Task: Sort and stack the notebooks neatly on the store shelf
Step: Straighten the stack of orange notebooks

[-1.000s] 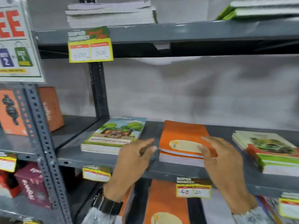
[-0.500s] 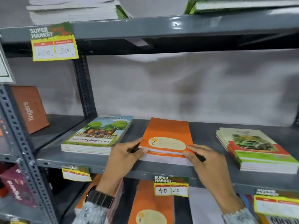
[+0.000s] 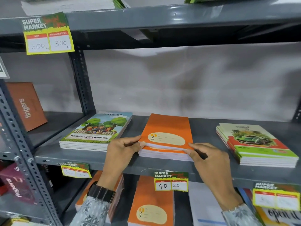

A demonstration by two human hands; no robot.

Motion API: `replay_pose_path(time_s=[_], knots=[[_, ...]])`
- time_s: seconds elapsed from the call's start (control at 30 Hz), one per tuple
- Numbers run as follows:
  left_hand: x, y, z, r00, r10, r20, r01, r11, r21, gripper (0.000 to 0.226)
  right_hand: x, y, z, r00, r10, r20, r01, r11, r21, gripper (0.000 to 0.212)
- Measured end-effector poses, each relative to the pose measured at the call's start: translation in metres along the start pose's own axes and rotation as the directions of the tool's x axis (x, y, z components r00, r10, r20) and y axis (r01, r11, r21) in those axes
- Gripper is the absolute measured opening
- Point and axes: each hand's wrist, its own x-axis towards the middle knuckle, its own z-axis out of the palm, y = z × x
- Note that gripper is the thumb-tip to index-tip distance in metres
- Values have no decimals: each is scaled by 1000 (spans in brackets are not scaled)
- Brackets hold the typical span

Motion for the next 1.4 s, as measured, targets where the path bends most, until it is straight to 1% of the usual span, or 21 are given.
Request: replay_pose_path(time_s=[0.17, 0.3, 0.4, 0.57, 0.73, 1.07, 1.17, 1.3, 1.4], knots=[[0, 2, 2, 999, -5, -32, 4, 1000, -12, 25, 0, -1, 1, 1000, 27, -13, -26, 999, 45, 29], [-1, 3, 3, 997, -3, -83, 1, 1000, -23, 24, 3, -3, 0, 998, 68, -10, -66, 992, 106, 25], [-2, 3, 2, 997, 8, -80, -8, 1000, 7, 24, 6, -1, -1, 997, 80, 6, -80, 988, 129, 21], [-2, 2, -1, 999, 15, -50, -13, 999, 41, 26, 7, 4, -1, 999, 36, 31, -39, 995, 87, 22], [-2, 4, -1, 1000, 17, -23, -16, 999, 38, 25, 9, 5, 1, 999, 21, 34, -24, 996, 89, 20], [-4, 5, 0, 998, 10, -54, -9, 1000, 18, 26, 11, 3, 1, 998, 37, 54, -43, 993, 108, 23], [-5, 6, 0, 998, 20, -52, -19, 999, 29, 25, 9, 2, 0, 998, 48, 36, -51, 994, 101, 24], [-4, 5, -1, 998, 11, -59, -10, 999, 33, 25, 7, 2, 2, 997, 73, -19, -70, 990, 121, 20], [-2, 6, 1, 998, 12, -68, -11, 1000, 12, 21, 10, 1, 2, 995, 100, -14, -97, 984, 149, 19]])
